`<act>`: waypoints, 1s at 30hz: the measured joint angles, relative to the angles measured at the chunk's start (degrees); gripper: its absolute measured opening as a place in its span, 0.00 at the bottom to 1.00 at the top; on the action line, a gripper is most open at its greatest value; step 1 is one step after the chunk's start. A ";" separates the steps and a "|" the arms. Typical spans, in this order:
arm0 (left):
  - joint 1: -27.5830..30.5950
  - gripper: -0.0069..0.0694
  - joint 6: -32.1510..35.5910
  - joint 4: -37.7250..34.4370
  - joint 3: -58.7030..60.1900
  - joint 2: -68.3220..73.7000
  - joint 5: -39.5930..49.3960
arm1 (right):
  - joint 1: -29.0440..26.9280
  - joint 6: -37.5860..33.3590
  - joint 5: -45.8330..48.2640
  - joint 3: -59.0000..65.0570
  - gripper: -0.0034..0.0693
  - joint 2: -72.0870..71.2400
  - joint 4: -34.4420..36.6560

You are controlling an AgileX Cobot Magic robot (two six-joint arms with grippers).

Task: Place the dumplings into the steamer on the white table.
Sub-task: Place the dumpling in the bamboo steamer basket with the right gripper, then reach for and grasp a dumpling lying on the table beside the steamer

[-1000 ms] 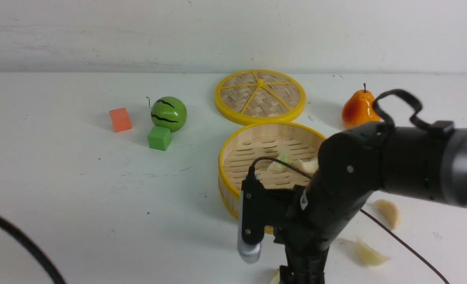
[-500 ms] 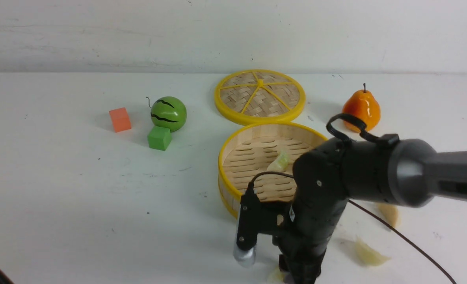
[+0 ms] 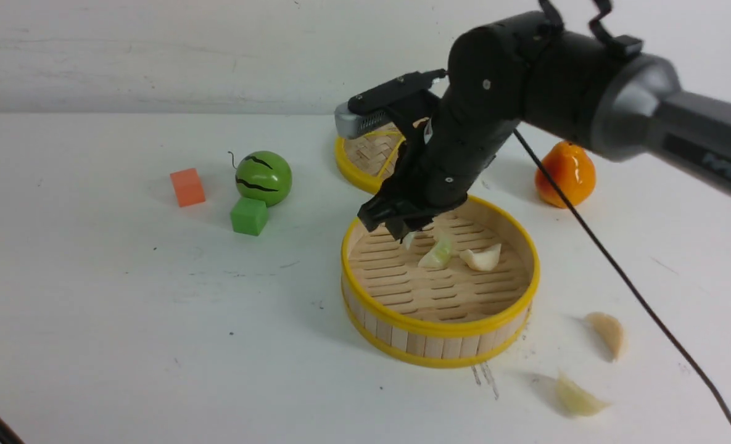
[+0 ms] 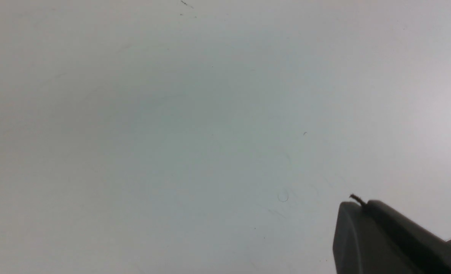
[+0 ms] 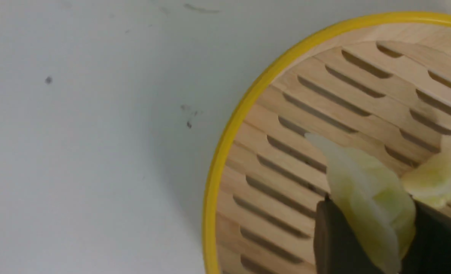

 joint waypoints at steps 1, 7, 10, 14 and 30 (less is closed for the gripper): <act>0.00 0.07 0.00 0.00 0.00 0.00 0.00 | -0.05 0.93 0.00 -1.43 0.33 2.03 -0.17; 0.00 0.07 0.00 0.00 0.00 0.00 0.33 | 0.00 4.22 -0.44 -6.48 0.33 10.79 -1.82; 0.00 0.07 0.00 0.00 0.00 0.00 1.10 | 0.00 8.01 -0.38 -6.73 0.38 12.52 -4.78; 0.00 0.07 0.00 -0.05 0.00 0.00 1.83 | 0.00 10.93 2.29 -8.84 0.59 12.63 -6.95; 0.00 0.07 0.00 -1.03 0.00 0.00 2.02 | -0.50 -4.83 15.73 6.94 0.79 -14.28 1.39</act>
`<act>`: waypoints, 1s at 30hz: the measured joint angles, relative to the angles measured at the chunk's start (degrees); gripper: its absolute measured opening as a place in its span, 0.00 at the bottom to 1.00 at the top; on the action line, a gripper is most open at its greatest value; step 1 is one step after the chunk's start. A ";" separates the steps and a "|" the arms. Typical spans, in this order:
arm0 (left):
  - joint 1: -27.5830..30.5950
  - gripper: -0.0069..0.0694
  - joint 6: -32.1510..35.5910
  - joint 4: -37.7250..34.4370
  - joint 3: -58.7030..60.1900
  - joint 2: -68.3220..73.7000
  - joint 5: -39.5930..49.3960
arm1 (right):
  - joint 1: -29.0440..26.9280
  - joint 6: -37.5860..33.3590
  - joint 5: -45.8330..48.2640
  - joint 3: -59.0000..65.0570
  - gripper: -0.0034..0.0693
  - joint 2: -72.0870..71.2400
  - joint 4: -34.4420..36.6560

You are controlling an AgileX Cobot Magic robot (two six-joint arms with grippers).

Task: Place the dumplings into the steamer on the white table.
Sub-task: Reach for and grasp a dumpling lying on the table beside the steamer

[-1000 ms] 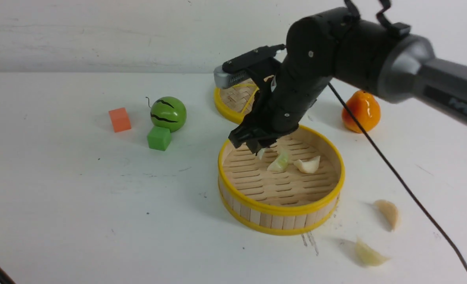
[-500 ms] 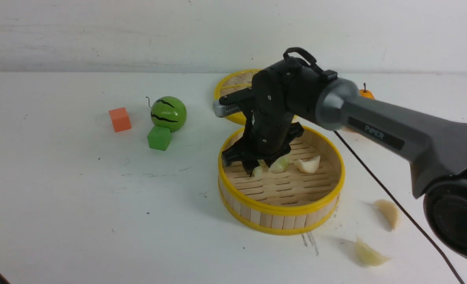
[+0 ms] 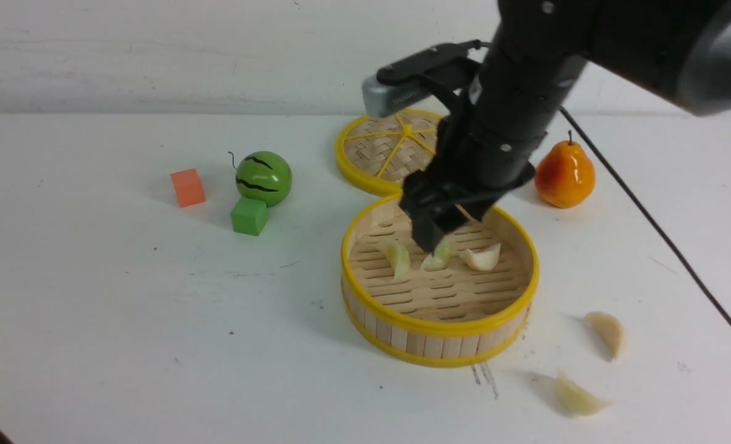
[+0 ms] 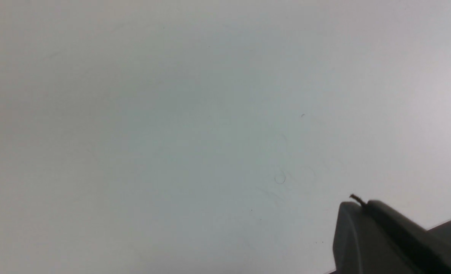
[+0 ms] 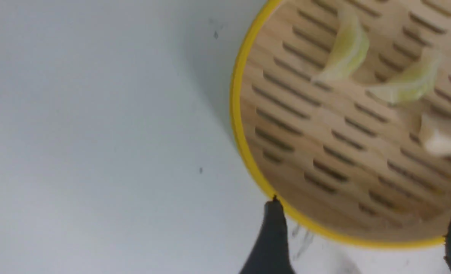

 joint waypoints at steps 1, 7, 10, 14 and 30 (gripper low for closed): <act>0.00 0.07 0.00 -0.08 0.00 0.00 0.00 | -0.39 -0.08 -0.07 2.97 0.78 -1.75 0.00; 0.00 0.08 0.00 -0.19 0.00 0.00 -0.05 | -5.77 -0.53 -5.48 24.46 0.69 -11.53 -0.22; 0.00 0.08 0.00 -0.77 0.00 0.00 -0.05 | -9.33 -1.48 -10.16 32.25 0.66 -13.04 -0.02; 0.00 0.08 0.00 -0.93 0.00 0.00 -0.23 | -12.76 -5.90 -16.26 39.90 0.65 -12.24 1.10; 0.00 0.08 0.00 -2.36 0.00 0.00 -1.30 | -12.84 -9.69 -31.81 42.39 0.55 -1.38 1.11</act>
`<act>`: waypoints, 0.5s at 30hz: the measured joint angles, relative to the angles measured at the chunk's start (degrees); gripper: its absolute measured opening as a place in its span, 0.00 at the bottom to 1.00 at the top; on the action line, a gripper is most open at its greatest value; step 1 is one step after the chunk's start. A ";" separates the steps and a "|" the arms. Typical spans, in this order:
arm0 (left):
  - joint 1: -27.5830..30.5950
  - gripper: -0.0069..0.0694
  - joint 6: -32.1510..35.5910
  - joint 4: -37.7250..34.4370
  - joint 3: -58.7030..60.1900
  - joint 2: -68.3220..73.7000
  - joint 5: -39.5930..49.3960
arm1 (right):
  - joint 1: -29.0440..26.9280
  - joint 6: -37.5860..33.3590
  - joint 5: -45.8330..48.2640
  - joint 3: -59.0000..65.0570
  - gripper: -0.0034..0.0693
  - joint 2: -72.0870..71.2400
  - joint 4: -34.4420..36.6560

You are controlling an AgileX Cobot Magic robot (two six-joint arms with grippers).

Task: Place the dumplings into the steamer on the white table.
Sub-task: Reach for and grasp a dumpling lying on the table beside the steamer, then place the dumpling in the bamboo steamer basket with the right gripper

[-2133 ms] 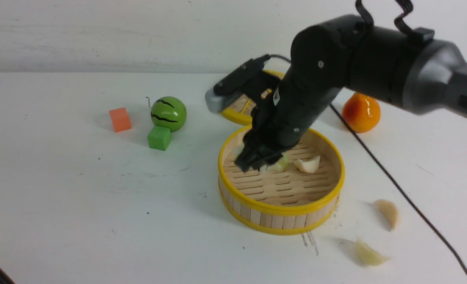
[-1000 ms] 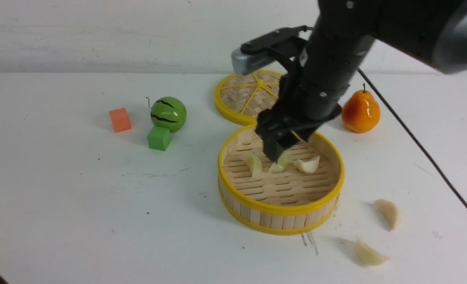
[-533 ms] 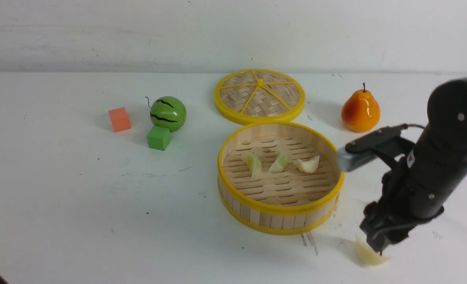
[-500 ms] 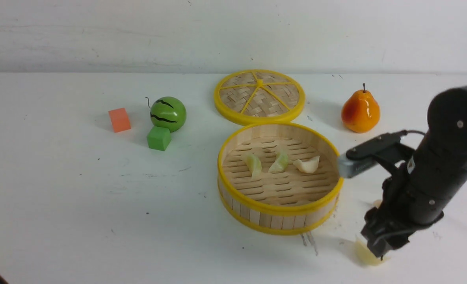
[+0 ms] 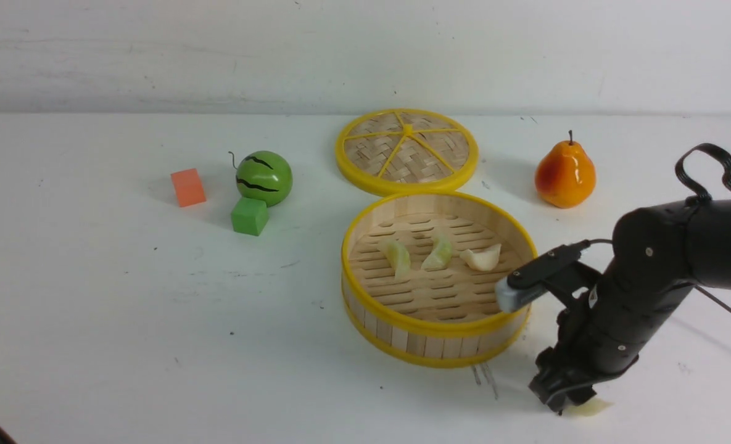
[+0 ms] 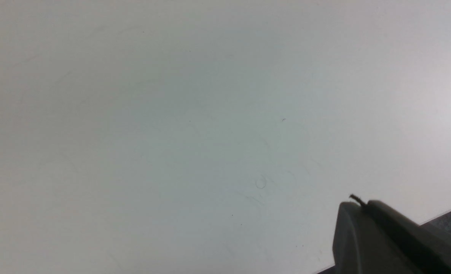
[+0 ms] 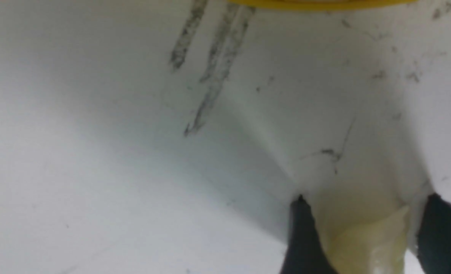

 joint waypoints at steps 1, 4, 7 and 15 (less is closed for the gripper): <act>0.00 0.08 0.00 -0.15 0.00 0.00 0.00 | 0.00 0.15 0.49 -0.07 0.48 0.00 -0.62; 0.00 0.08 0.00 -0.29 0.00 0.00 0.16 | 0.00 0.26 2.50 -0.85 0.38 -0.15 -1.12; 0.00 0.09 0.00 -0.34 0.00 0.00 0.46 | 0.00 0.87 9.64 -4.55 0.36 -1.84 -0.92; 0.00 0.09 0.00 -0.29 0.00 0.00 -0.40 | 1.70 0.92 15.22 -21.96 0.30 -4.17 7.55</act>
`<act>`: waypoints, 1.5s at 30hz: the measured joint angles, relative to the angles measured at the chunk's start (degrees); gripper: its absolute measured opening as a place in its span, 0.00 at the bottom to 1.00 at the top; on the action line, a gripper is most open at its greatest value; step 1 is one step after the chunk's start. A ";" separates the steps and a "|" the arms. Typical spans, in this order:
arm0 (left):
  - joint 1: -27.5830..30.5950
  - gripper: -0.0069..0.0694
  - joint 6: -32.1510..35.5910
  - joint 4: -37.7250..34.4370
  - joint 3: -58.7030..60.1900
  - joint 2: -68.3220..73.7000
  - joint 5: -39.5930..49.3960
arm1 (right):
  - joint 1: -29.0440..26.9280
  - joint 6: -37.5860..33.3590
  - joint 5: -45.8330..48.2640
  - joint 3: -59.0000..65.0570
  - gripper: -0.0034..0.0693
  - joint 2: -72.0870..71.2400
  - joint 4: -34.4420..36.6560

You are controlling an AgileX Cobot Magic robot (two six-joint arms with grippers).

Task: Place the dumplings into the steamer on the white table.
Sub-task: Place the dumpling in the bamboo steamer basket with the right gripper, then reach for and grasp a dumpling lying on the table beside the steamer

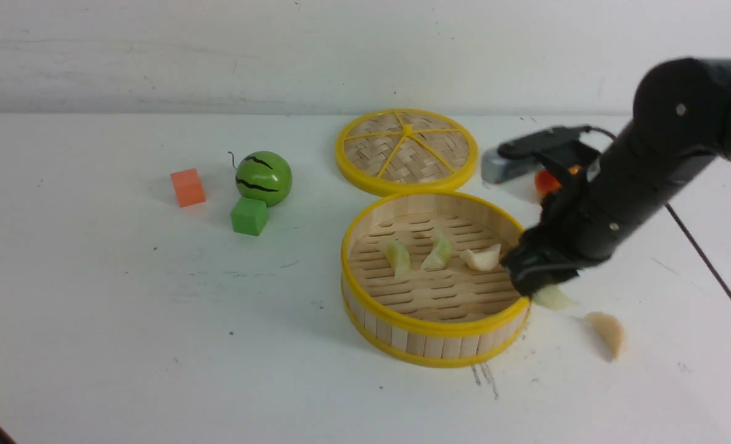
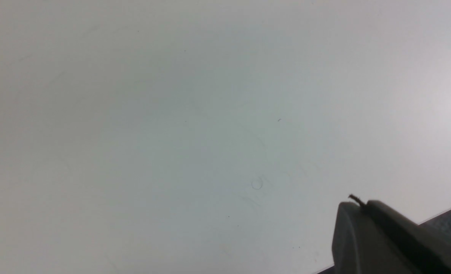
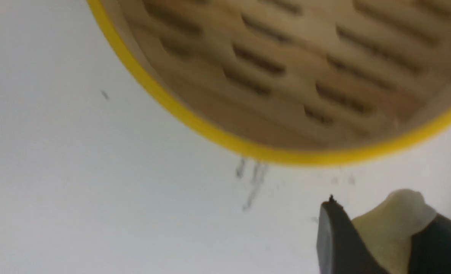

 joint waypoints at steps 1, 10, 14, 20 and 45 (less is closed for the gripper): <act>0.00 0.09 0.00 0.00 0.00 0.00 -0.12 | 0.84 -0.19 0.00 -2.14 0.30 0.68 0.38; 0.00 0.10 0.00 -0.59 0.00 0.00 -0.26 | 8.50 0.12 -4.87 -13.16 0.30 14.70 0.49; 0.00 0.11 0.00 -1.47 0.00 0.00 -0.26 | 10.08 4.80 -8.88 -13.65 0.30 20.08 -1.93; 0.00 0.12 0.00 -2.69 0.00 0.00 -0.26 | 10.28 13.33 -10.58 -14.17 0.52 21.27 -8.06; 0.00 0.14 0.00 -2.80 0.00 0.00 -0.21 | -10.15 17.08 -1.79 7.23 0.71 0.53 -13.80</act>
